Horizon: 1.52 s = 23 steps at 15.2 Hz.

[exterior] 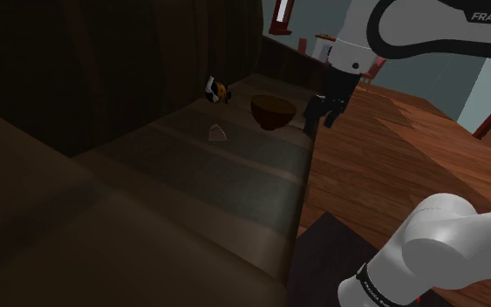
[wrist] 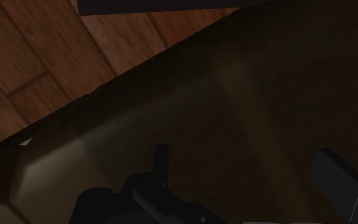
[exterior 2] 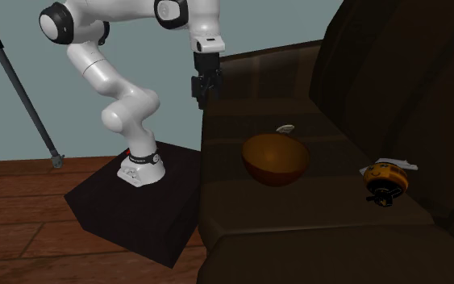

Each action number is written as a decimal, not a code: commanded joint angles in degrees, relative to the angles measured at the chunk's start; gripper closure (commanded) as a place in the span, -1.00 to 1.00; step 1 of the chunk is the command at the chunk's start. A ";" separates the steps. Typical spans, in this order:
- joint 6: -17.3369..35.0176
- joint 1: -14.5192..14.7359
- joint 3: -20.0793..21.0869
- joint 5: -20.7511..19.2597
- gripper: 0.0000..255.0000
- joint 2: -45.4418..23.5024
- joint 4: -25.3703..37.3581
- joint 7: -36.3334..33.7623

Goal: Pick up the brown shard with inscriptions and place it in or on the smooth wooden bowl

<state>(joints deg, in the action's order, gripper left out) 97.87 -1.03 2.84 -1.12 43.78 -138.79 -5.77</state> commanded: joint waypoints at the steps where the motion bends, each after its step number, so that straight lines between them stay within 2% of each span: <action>1: 0.00 0.00 0.00 0.00 -1.00 0.00 0.00 0.00; 6: 3.57 -1.63 9.15 0.27 -1.00 -8.90 4.91 -14.57; 11: 5.07 -4.37 17.56 -2.85 -1.00 -20.43 13.12 -29.72; 15: 3.96 -6.35 23.38 -8.23 -1.00 -31.48 22.04 -42.47; 18: 1.35 -6.62 26.57 -13.79 -1.00 -40.88 30.21 -52.08; 20: -1.29 -5.80 27.80 -17.87 -1.00 -47.56 36.44 -58.13; 23: -6.37 -2.84 27.90 -23.80 -1.00 -57.84 47.10 -65.87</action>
<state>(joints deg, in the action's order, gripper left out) 93.66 -4.84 30.79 -22.65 -10.18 -96.12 -68.99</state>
